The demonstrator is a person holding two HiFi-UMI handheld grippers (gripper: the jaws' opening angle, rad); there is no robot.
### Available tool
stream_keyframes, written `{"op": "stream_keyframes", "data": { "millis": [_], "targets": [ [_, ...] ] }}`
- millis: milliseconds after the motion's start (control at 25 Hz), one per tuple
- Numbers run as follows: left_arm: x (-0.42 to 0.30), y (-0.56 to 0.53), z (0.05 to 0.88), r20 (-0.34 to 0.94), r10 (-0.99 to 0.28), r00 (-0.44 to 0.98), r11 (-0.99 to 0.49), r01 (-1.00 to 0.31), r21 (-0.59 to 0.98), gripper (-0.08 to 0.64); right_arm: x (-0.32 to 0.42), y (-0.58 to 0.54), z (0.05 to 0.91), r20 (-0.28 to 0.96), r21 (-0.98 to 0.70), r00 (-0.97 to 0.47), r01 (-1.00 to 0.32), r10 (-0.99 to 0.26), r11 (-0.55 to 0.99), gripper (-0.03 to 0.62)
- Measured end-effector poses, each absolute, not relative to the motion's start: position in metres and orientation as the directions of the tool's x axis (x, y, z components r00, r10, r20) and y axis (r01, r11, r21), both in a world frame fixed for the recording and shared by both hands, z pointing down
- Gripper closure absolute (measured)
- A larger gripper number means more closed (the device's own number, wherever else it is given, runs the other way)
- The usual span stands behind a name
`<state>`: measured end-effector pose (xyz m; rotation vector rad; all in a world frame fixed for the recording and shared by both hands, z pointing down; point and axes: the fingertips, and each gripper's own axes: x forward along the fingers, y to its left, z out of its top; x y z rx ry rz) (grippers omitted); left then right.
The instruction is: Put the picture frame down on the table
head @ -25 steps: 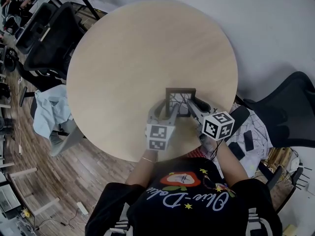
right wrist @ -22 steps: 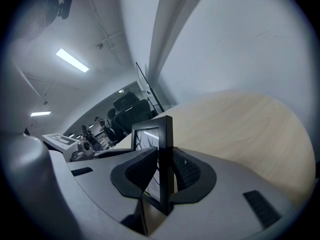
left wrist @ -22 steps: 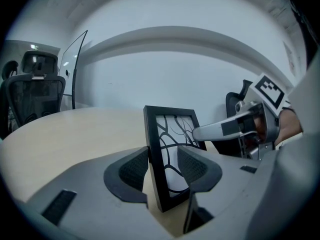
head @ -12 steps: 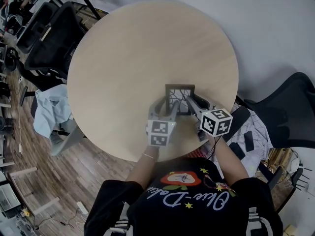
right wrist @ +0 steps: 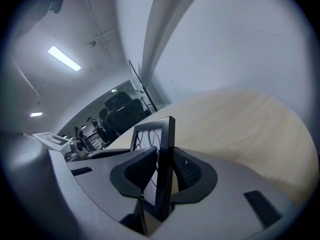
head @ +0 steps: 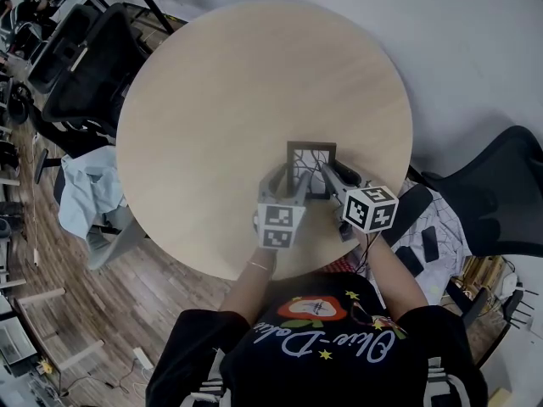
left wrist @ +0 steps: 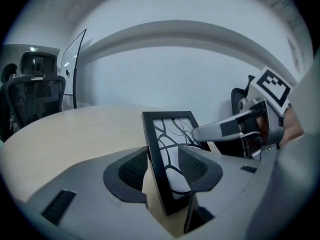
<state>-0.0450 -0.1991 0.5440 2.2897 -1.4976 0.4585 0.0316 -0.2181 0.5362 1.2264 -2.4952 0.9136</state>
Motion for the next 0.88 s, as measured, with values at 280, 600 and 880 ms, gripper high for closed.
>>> {"op": "stream_keyframes", "data": {
  "millis": [280,600,880],
  "targets": [
    [-0.044,-0.203,0.546,0.474,-0.797,0.374,-0.362,-0.924,0.12,0.373,0.033,-0.222,0.541,0.455,-0.431,-0.614,-0.786,-0.645,0.444,0.512],
    [-0.043,-0.207,0.553,0.494,-0.79,0.363,-0.353,-0.928,0.116,0.372,0.034,-0.227,0.548,0.486,-0.388,-0.586,-0.809,-0.648,0.441,0.504],
    [-0.043,-0.211,0.556,0.507,-0.786,0.354,-0.349,-0.931,0.109,0.371,0.035,-0.231,0.553,0.51,-0.354,-0.555,-0.832,-0.657,0.428,0.499]
  ]
}}
